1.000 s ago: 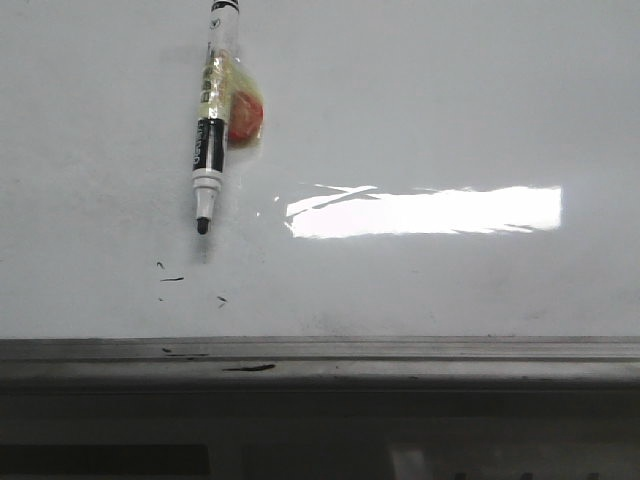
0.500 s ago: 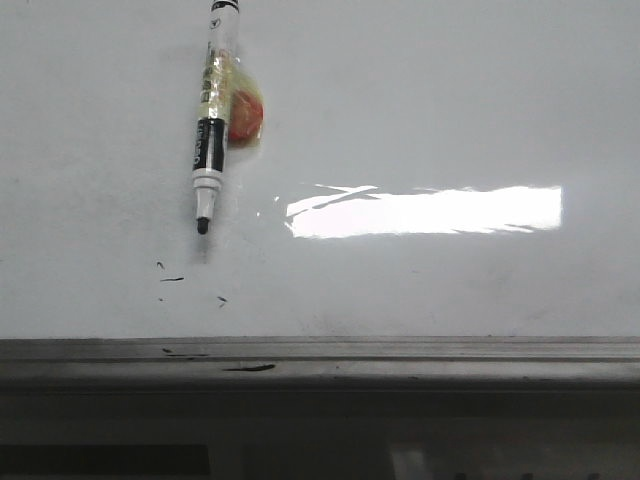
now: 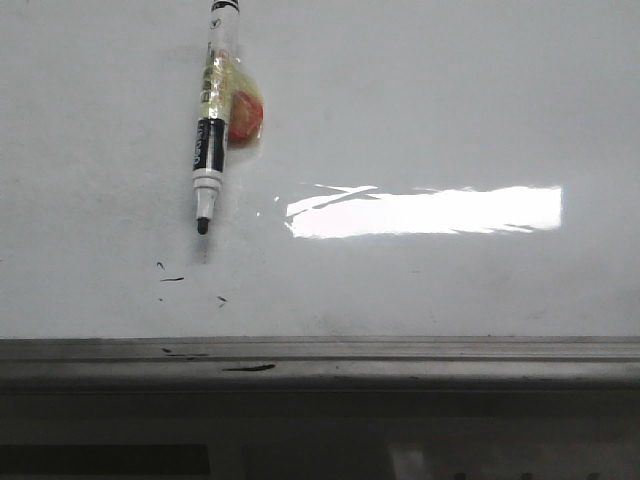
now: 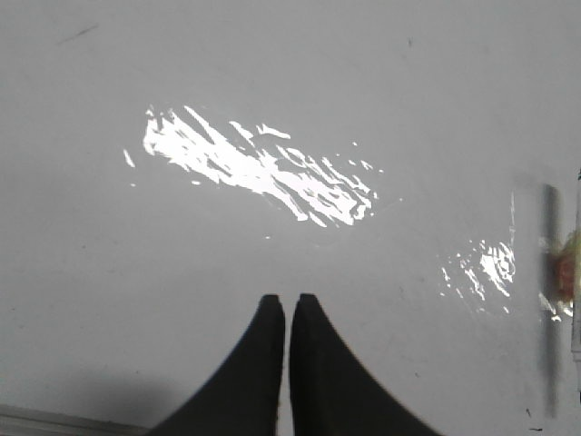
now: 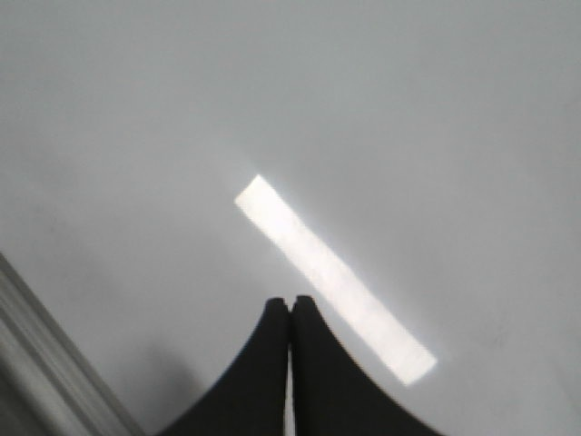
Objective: Write number 7 on whiteboard
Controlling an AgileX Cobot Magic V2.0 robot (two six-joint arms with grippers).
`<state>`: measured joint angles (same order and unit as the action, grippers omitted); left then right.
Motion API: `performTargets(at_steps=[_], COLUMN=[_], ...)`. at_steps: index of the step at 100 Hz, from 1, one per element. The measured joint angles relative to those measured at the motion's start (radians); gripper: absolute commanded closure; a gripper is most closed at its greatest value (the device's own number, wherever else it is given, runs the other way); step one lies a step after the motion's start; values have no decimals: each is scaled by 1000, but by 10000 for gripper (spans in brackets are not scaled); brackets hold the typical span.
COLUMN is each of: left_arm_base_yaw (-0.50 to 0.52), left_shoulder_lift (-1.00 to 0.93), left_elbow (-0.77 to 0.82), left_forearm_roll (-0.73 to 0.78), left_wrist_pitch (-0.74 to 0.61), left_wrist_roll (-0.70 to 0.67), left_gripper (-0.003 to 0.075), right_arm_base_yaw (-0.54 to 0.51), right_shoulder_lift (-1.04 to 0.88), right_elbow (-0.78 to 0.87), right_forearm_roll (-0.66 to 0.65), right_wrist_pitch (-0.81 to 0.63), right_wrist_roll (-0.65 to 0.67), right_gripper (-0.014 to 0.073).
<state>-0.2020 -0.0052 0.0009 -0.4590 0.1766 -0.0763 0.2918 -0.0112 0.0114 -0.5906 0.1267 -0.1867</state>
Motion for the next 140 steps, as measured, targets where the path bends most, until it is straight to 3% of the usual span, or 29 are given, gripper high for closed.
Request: performTargets(at_steps=[11,18,35,47,58,71,93,104,111,121,129,140], left_arm_base_yaw=[0,0,0,0,0,0,0,0,0,0,0,-3], left_shoulder_lift=[0,0,0,0,0,0,51,142,222,364,469,597], left_elbow=[0,0,0,0,0,-11,-193,-313,-380,-458,-503,-537], left_forearm_roll=[-48,-82,-184,-322,-429,-435,-293,-177,-110,-70,-76,-144], left_wrist_pitch=[-4,-4,-10,-12,-19,2,129,216,297,440,520,577], left_wrist_roll=[0,0,0,0,0,31,185,222,241,300,339,418], left_gripper=[741,741,741,741,741,741,741,734,668,448,291,262], right_arm_base_yaw=[0,0,0,0,0,0,0,0,0,0,0,0], right_shoulder_lift=[0,0,0,0,0,0,120,220,264,298,311,313], right_elbow=[0,0,0,0,-5,-108,-397,-509,-557,-605,-626,-629], right_forearm_roll=[48,161,442,601,683,750,733,689,676,672,679,697], right_wrist_pitch=[-127,-219,-379,-402,-271,-41,449,582,603,601,587,579], right_wrist_roll=[0,12,213,317,340,352,352,347,340,336,336,334], right_gripper=[636,636,636,636,636,636,636,636,636,595,463,234])
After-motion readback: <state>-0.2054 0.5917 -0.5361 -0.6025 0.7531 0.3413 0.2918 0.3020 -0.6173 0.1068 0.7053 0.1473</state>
